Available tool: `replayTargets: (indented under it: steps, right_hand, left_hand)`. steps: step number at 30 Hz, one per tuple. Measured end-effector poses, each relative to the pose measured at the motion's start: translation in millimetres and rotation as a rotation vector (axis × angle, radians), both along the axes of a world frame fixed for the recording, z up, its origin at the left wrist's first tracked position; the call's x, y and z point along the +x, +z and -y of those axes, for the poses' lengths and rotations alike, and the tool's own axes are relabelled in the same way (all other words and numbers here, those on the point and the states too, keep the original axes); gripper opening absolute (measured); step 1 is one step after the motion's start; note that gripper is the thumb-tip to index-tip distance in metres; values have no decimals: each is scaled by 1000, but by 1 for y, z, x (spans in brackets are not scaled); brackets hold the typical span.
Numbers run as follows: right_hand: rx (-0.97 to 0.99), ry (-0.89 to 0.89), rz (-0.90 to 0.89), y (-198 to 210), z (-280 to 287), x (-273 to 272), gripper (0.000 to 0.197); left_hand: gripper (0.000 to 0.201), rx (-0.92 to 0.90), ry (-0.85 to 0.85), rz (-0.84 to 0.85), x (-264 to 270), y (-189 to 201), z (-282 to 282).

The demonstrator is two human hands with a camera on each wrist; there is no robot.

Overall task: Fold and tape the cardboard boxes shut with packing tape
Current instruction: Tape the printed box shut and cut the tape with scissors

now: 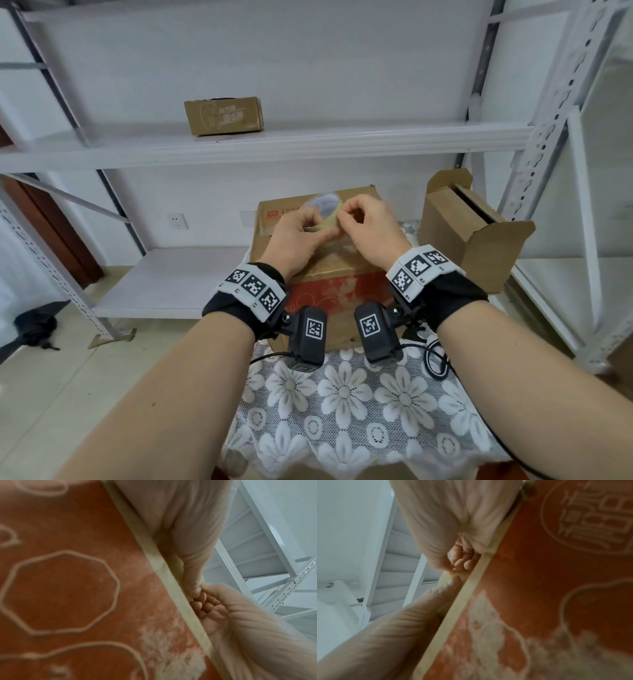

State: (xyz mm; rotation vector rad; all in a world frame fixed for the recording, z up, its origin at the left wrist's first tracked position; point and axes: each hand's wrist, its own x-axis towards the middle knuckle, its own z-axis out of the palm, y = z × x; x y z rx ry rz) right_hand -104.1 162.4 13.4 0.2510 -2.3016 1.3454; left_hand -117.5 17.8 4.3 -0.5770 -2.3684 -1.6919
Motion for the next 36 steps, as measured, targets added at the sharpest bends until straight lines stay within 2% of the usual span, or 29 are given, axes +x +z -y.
replayTargets:
  steps: [4,7,9,18,26,33,36]
  right_hand:
    - [-73,-7,38,-2,-3,-5,7]
    - [-216,-3,-10,-3,-2,-4,6]
    - [-265,1,-62,-3,0,-3,16]
    - [22,-52,-180,-5,7,2,20]
    - [-86,-71,-179,-3,9,2,16]
    - [-264,-67,-134,-3,2,-2,13]
    - [-282,-51,-116,-3,2,1,9]
  left_hand:
    - [37,-11,13,6,-1,0,-1]
    - [39,-1,28,27,-2,1,0]
    - [37,-13,18,37,-1,1,0]
    - [32,17,29,65,-3,1,1]
    - [34,59,-13,61,2,2,1]
    - [40,38,33,85,-2,3,0]
    - [39,31,30,87,-3,2,0]
